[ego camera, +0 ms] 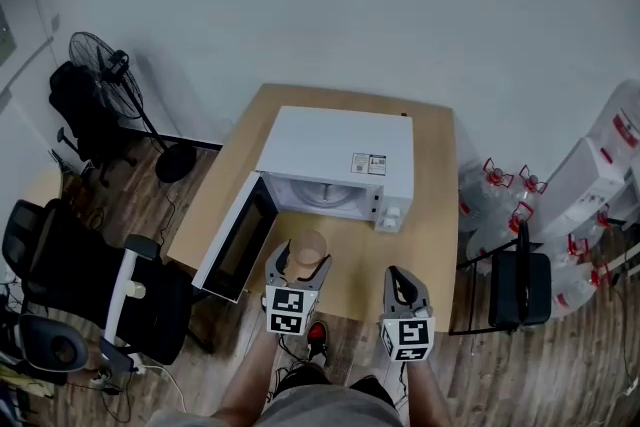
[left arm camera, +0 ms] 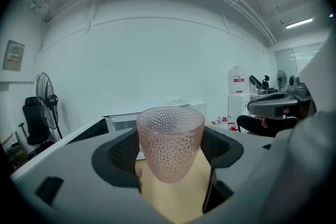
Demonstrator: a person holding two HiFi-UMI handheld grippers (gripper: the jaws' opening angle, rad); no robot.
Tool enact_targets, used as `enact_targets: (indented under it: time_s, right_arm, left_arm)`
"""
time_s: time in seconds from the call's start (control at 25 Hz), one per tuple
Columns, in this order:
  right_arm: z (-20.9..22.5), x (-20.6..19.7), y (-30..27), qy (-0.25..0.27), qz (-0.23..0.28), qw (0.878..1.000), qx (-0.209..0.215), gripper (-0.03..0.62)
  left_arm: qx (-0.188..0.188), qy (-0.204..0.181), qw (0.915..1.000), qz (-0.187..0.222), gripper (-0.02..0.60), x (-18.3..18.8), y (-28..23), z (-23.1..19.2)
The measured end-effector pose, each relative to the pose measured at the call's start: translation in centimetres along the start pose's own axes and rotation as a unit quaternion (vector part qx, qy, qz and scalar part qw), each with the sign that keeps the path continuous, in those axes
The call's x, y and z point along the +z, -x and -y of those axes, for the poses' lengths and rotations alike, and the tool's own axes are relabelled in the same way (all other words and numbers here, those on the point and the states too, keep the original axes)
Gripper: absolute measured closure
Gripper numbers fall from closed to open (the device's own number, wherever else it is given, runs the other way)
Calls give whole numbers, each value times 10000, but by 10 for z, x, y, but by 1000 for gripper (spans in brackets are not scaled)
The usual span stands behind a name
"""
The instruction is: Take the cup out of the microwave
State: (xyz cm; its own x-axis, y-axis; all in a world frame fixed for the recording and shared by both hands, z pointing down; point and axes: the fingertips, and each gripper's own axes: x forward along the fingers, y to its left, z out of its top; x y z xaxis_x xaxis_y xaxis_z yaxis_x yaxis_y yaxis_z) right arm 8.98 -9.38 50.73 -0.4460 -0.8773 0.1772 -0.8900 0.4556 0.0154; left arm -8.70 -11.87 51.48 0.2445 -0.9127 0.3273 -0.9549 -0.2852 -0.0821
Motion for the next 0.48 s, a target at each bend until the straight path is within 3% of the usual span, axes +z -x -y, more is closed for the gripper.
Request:
enact_targets:
  time_s: [0.48]
  right_arm:
    - [-30,10,42,66,217,9993,283,576]
  left_arm:
    - [86,-74,9996,259,202,8,95,19]
